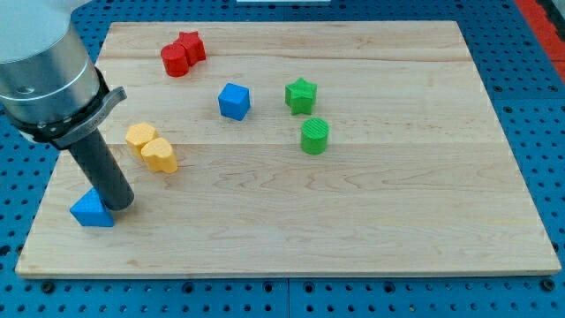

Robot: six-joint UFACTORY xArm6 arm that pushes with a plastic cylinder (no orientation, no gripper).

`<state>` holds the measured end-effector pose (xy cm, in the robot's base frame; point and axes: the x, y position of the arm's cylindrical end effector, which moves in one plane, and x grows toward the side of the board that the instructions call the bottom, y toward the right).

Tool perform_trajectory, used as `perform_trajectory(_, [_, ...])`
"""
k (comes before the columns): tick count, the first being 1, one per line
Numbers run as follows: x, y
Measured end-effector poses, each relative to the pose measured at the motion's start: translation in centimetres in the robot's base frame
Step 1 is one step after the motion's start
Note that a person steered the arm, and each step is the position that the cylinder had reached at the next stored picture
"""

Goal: Move the green circle to the right side of the blue triangle

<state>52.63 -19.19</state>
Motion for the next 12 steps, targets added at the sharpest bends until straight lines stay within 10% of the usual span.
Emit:
perform_trajectory(5, [-9.0, 31.0])
perform_trajectory(9, [-8.2, 17.6])
perform_trajectory(12, [-0.5, 20.2])
